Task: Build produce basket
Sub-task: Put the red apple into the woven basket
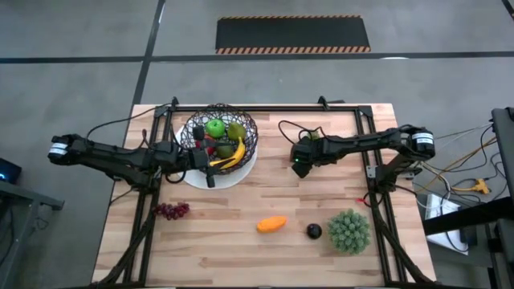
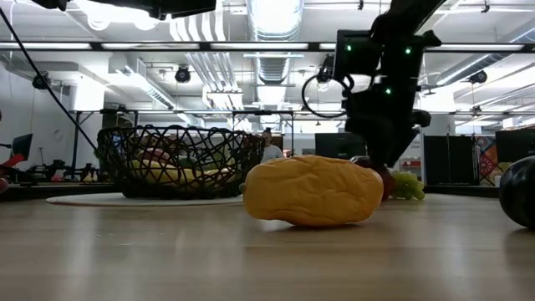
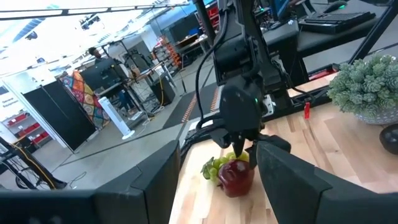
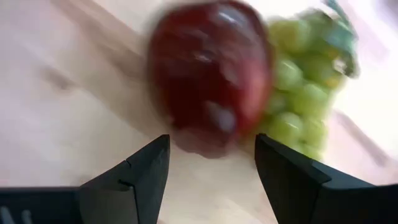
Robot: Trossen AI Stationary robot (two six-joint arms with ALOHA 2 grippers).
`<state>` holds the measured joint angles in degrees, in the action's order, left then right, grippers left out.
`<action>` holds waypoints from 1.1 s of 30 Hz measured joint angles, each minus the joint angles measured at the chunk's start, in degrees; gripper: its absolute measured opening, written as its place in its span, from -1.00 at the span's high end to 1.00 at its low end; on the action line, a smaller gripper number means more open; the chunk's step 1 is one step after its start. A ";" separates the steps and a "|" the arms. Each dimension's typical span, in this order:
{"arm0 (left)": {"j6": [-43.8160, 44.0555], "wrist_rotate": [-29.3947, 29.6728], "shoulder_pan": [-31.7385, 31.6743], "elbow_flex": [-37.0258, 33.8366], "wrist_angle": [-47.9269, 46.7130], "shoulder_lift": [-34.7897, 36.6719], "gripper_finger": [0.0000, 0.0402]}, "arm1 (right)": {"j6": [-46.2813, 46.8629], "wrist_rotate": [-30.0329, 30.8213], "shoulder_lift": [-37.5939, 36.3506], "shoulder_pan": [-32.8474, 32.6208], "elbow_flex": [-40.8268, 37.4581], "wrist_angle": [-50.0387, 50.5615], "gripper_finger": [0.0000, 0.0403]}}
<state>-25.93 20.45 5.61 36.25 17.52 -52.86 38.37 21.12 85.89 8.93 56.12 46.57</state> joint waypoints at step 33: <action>0.00 -0.02 -0.02 0.00 0.00 -0.35 0.02 | -4.61 1.76 10.67 0.24 2.38 -3.52 -0.05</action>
<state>-25.93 20.43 5.59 36.25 17.52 -53.21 33.76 22.88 96.56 9.17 58.50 43.05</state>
